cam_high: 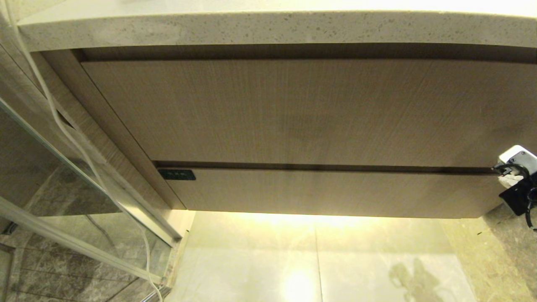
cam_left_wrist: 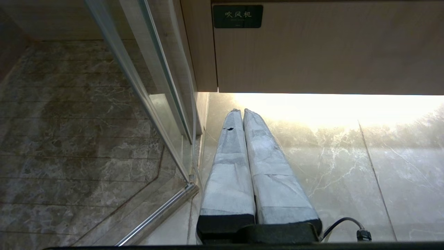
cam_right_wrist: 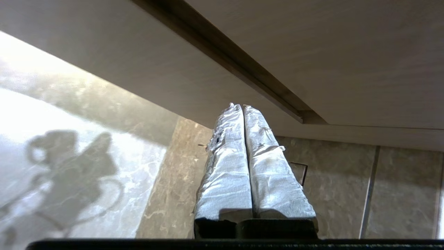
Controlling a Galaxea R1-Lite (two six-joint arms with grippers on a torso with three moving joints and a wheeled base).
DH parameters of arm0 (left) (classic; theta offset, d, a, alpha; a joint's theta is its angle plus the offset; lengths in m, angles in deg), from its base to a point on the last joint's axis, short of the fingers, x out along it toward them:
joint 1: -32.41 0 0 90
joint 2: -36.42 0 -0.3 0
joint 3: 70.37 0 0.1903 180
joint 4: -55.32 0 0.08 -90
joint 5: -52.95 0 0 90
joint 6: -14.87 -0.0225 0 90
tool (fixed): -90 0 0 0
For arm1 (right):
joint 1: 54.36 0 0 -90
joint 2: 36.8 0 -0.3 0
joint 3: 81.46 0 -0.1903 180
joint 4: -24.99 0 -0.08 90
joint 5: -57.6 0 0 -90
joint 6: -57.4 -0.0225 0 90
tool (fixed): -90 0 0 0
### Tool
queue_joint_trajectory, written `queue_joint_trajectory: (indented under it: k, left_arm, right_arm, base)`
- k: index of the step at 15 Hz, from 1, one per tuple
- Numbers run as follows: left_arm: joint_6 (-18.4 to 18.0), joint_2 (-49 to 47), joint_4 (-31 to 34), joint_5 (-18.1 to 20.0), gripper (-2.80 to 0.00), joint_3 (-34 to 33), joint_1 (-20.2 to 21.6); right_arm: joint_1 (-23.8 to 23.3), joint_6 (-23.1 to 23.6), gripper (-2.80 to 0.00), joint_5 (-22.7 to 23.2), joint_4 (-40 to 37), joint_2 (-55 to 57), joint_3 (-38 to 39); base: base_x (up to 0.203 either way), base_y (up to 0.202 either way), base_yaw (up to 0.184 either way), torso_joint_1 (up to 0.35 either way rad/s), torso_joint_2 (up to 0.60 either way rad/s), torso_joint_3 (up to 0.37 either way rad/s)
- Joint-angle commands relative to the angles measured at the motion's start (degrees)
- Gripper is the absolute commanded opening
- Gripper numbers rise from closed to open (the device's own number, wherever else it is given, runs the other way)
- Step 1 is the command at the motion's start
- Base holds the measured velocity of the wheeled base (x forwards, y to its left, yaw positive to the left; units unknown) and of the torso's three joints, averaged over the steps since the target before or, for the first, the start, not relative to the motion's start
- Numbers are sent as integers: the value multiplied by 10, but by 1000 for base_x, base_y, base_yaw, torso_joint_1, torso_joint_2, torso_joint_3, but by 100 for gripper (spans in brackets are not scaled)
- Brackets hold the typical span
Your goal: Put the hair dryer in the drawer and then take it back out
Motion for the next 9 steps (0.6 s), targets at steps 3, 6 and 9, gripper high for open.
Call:
queue_joint_trajectory:
  k: [3,6,9]
  left_arm:
    - [0,0,0,0,-280,0,0]
    - [0,0,0,0,-280,0,0]
    - [0,0,0,0,-280,0,0]
  right_arm:
    - [24,0,-280,-2,-36,-107,49]
    - [33,-5,-280,-9,-109,-196,62]
    - [34,-14,-280,-27,-232,-313,61]
  base:
    - [0,0,0,0,0,0]
    - [0,0,0,0,0,0]
    - [0,0,0,0,0,0]
